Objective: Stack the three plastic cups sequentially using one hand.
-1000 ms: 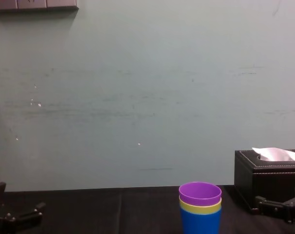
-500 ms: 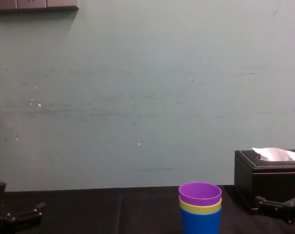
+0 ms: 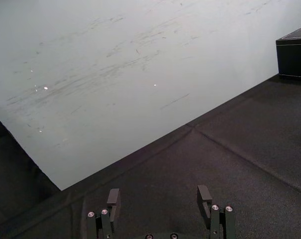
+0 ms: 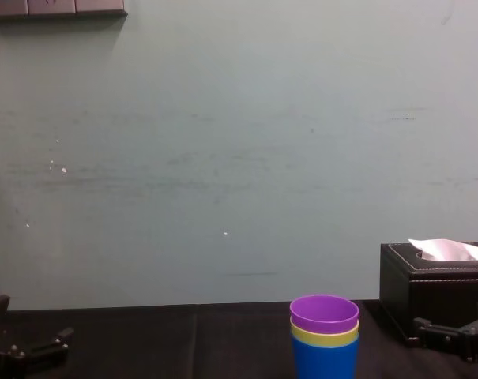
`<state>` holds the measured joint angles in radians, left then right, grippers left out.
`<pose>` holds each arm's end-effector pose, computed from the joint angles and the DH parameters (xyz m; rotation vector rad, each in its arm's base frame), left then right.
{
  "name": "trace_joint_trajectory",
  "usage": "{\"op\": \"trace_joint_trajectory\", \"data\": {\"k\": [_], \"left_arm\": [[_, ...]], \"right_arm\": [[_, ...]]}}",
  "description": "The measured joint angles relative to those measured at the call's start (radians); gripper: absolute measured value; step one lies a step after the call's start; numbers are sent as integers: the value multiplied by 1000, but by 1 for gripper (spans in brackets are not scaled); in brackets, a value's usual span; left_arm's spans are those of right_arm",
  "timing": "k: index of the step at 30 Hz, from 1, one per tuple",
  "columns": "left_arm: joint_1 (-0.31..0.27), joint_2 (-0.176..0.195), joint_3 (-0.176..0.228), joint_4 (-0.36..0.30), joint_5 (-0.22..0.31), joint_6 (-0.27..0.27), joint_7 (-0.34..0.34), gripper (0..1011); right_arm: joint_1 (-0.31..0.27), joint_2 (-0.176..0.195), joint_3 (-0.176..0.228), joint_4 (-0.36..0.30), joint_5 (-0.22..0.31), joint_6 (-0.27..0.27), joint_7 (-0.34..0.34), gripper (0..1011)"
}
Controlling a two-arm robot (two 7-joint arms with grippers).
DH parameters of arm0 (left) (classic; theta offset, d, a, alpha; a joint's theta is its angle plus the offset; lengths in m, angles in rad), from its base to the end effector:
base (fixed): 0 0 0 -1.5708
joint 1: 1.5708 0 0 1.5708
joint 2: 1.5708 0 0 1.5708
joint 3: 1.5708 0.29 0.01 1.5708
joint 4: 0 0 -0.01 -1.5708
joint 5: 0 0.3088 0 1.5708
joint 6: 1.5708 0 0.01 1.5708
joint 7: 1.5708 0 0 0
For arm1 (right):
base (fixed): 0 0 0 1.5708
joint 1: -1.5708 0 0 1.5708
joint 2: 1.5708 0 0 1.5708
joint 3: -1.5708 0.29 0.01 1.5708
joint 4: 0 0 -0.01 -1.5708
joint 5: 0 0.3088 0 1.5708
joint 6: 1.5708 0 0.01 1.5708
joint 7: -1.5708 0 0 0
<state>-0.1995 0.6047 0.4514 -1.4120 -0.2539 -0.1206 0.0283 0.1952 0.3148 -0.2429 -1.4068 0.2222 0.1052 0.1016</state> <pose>0.3581 0.0827 -0.3023 0.3044 -0.2851 1.2479 0.3770 -0.0353 -0.2921 -0.2055 0.0053 -1.2931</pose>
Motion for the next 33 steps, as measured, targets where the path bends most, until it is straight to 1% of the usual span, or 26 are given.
{"op": "trace_joint_trajectory", "data": {"k": [33], "left_arm": [[0, 0, 0, 0, 0, 0, 0, 1011]], "right_arm": [[0, 0, 0, 0, 0, 0, 0, 1000]]}}
